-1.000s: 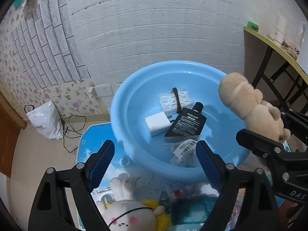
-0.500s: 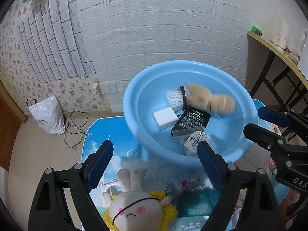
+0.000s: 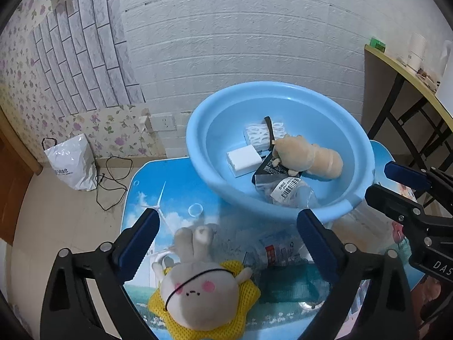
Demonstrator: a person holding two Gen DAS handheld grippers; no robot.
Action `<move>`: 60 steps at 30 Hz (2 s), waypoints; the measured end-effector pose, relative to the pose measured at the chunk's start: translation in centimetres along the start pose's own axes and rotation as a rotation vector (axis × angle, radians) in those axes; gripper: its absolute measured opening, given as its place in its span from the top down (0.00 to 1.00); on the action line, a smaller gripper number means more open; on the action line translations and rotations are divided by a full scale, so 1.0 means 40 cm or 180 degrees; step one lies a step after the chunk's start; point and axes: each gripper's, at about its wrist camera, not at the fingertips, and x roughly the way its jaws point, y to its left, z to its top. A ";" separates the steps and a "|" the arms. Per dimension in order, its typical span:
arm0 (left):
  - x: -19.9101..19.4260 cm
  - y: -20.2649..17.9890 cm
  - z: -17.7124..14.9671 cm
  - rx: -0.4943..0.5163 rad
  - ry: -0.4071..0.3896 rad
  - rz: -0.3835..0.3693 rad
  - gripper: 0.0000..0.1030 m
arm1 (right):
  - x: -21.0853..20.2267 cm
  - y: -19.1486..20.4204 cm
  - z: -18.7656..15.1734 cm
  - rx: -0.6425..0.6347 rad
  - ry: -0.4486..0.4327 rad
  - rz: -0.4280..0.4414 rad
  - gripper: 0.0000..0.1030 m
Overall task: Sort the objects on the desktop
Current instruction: 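Open the left gripper over the basin dropping the barcode bag while the right gripper releases the teddy bear, then move the left gripper to the white bunny plush while the right gripper approaches the clear plastic box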
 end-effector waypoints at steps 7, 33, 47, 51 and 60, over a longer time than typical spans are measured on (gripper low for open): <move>-0.018 -0.004 -0.018 -0.0005 -0.0008 0.0035 0.04 | -0.013 0.004 -0.025 0.0028 0.0033 0.0023 0.47; -0.097 -0.018 -0.154 0.0087 -0.0224 0.0084 0.00 | -0.074 -0.002 -0.147 0.0174 -0.0109 -0.0330 0.00; -0.095 -0.036 -0.225 0.0109 -0.0143 -0.0043 0.00 | -0.064 -0.004 -0.220 0.0308 -0.0034 -0.0245 0.00; -0.096 -0.041 -0.239 0.0116 -0.0127 -0.0093 0.00 | -0.068 -0.018 -0.235 0.0443 0.0004 -0.0132 0.00; -0.101 -0.031 -0.244 0.0055 -0.0153 -0.0129 0.00 | -0.081 -0.001 -0.246 0.0353 0.0024 -0.0142 0.00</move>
